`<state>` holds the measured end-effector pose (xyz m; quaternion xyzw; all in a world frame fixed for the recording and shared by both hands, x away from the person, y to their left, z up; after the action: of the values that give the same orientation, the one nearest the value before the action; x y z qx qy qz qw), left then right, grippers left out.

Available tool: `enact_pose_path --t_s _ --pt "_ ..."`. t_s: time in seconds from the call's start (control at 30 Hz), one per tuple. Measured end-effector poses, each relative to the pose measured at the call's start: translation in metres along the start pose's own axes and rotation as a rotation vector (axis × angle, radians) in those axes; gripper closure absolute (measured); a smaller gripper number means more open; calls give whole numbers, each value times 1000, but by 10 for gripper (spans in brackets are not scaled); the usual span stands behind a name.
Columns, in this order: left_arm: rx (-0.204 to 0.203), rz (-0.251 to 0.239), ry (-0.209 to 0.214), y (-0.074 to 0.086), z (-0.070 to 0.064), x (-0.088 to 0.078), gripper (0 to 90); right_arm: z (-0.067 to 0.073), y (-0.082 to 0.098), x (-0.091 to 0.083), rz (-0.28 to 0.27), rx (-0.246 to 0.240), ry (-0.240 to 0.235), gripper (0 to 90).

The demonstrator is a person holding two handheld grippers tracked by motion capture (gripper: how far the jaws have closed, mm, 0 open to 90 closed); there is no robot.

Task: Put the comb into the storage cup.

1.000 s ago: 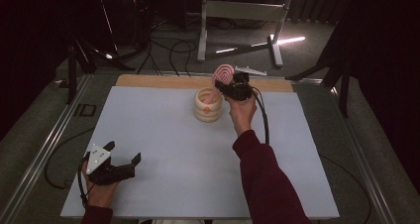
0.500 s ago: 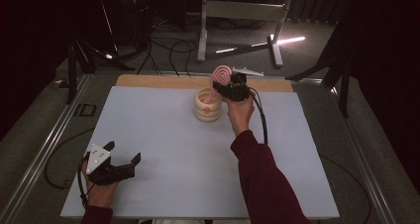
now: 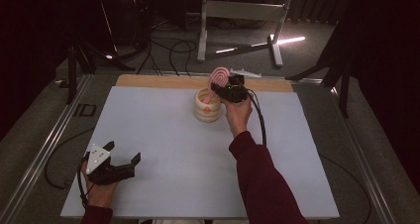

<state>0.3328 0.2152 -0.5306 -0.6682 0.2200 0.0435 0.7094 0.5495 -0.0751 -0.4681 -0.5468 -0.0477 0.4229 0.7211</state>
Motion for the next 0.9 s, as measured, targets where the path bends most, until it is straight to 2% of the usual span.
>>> enact_pose_path --t_s 0.37,0.7,0.9 --pt "1 0 0 0 -1 1 1 -1 1 1 1 -1 3 637" --pt "1 1 0 0 -1 1 1 -6 5 3 11 24 21 636" --pt "-1 1 -1 0 -1 1 1 -7 5 4 1 33 17 636"
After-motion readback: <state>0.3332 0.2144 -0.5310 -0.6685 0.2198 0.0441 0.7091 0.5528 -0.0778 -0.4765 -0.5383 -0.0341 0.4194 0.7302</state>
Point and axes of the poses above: each handheld gripper's, and its own axes: x roughly forward along the jaws, y roughly out of its underside, z roughly to its left, the point moved 10 cm from there along x, roughly forward along the jaws, and after that the axes turned 9 degrees about -y, right-handed, at the moved point
